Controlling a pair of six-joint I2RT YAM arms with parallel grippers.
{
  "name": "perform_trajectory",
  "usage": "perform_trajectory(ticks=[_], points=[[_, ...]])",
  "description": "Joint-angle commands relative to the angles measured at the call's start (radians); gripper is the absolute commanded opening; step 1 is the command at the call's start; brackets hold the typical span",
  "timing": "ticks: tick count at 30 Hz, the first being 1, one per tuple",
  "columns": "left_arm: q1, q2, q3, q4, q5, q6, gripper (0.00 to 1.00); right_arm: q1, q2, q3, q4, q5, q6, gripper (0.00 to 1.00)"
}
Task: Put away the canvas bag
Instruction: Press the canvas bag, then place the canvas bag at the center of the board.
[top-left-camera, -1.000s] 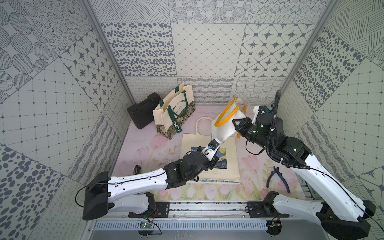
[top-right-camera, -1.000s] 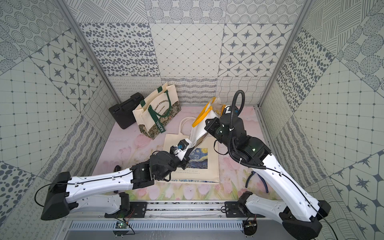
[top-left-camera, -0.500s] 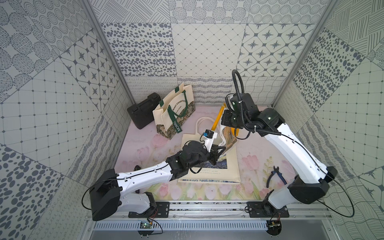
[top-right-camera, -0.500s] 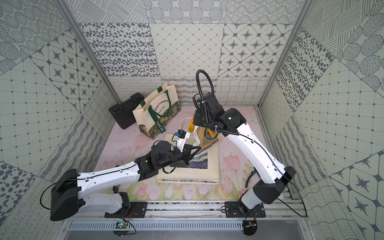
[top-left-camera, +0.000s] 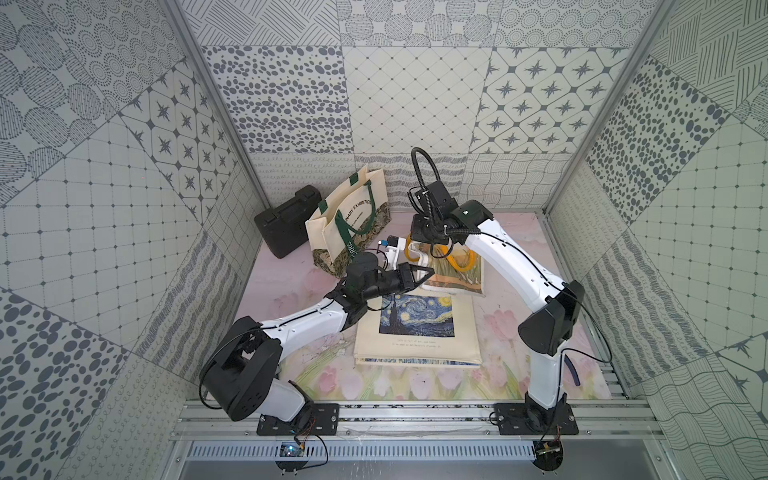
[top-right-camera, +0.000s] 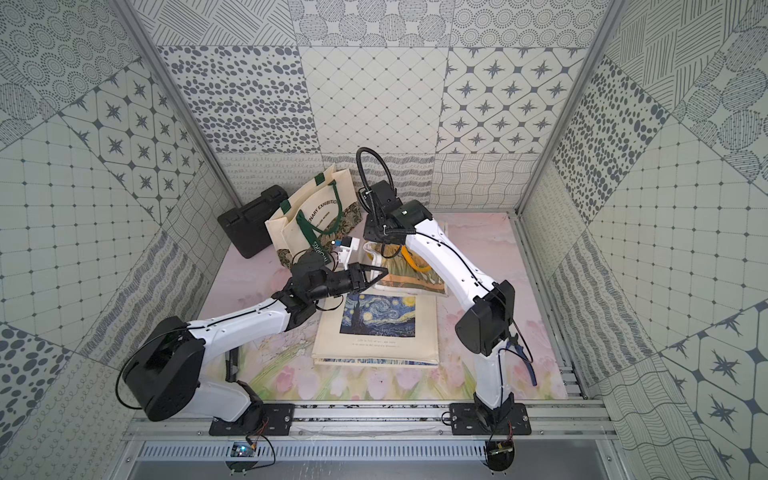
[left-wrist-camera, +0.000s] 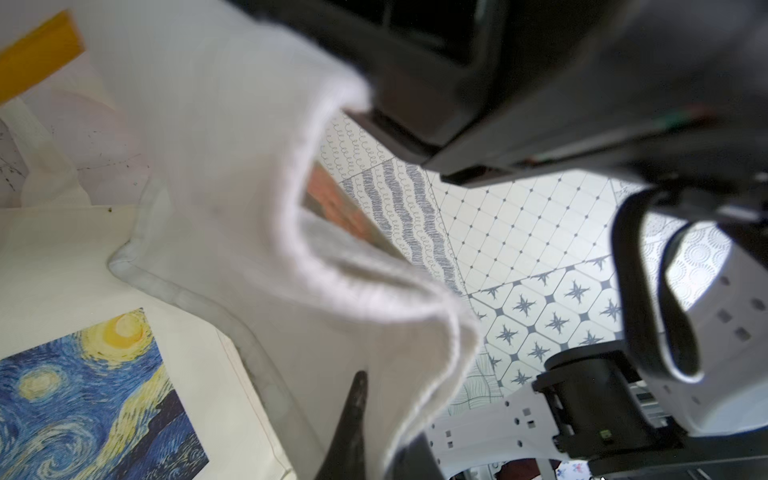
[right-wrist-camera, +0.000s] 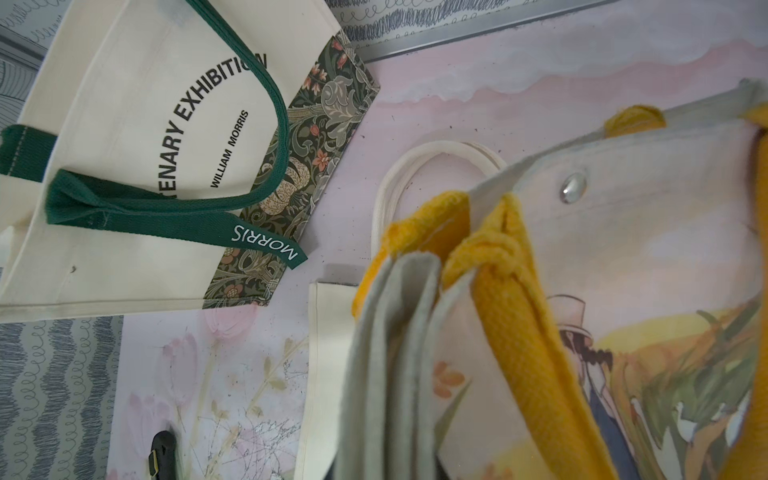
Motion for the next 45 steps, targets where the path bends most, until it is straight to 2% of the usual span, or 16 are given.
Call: perform_trajectory(ticks=[1, 5, 8, 11, 15, 20, 23, 25, 28, 32, 34, 35, 36, 38, 42, 45], points=[[0.040, 0.035, 0.033, 0.334, 0.133, -0.252, 0.00, 0.004, 0.138, 0.180, -0.098, -0.027, -0.062, 0.00], [0.045, 0.096, 0.023, 0.504, 0.128, -0.377, 0.00, -0.002, 0.315, 0.440, -0.235, -0.062, -0.078, 0.00], [0.049, 0.111, -0.012, 0.560, 0.124, -0.414, 0.00, 0.001, 0.367, 0.523, -0.318, -0.086, -0.091, 0.03], [0.051, 0.096, -0.076, 0.594, 0.109, -0.425, 0.00, 0.006, 0.336, 0.426, -0.317, -0.109, -0.123, 0.05], [0.053, 0.043, -0.197, 0.573, 0.088, -0.395, 0.00, 0.004, 0.246, 0.183, -0.261, -0.157, -0.130, 0.01], [0.055, -0.113, -0.306, 0.342, 0.043, -0.272, 0.00, 0.004, 0.072, -0.183, -0.049, -0.234, -0.086, 0.02], [0.060, -0.271, -0.301, 0.001, -0.010, -0.122, 0.00, 0.004, 0.010, -0.299, 0.022, -0.258, -0.058, 0.03], [0.072, -0.380, -0.269, -0.294, -0.084, -0.003, 0.00, 0.006, -0.001, -0.336, 0.039, -0.283, -0.049, 0.03], [0.116, -0.487, -0.246, -0.560, -0.172, 0.097, 0.00, 0.005, 0.001, -0.377, 0.063, -0.327, -0.040, 0.07], [0.219, -0.517, -0.281, -0.648, -0.132, 0.109, 0.00, 0.004, 0.000, -0.429, 0.113, -0.393, -0.035, 0.19], [0.248, -0.496, -0.299, -0.652, -0.101, 0.135, 0.10, 0.003, -0.006, -0.451, 0.141, -0.432, -0.042, 0.30], [0.252, -0.486, -0.302, -0.660, -0.101, 0.151, 0.12, 0.000, -0.010, -0.461, 0.150, -0.439, -0.039, 0.33], [0.255, -0.473, -0.304, -0.671, -0.104, 0.168, 0.15, -0.004, -0.014, -0.470, 0.157, -0.447, -0.038, 0.35], [0.265, -0.450, -0.307, -0.680, -0.111, 0.196, 0.27, -0.015, -0.030, -0.487, 0.171, -0.475, -0.036, 0.37], [0.283, -0.463, -0.302, -0.698, -0.152, 0.212, 0.35, -0.047, -0.109, -0.531, 0.193, -0.533, -0.033, 0.39], [0.285, -0.478, -0.263, -0.758, -0.167, 0.243, 0.37, -0.087, -0.199, -0.599, 0.233, -0.604, -0.027, 0.46]])
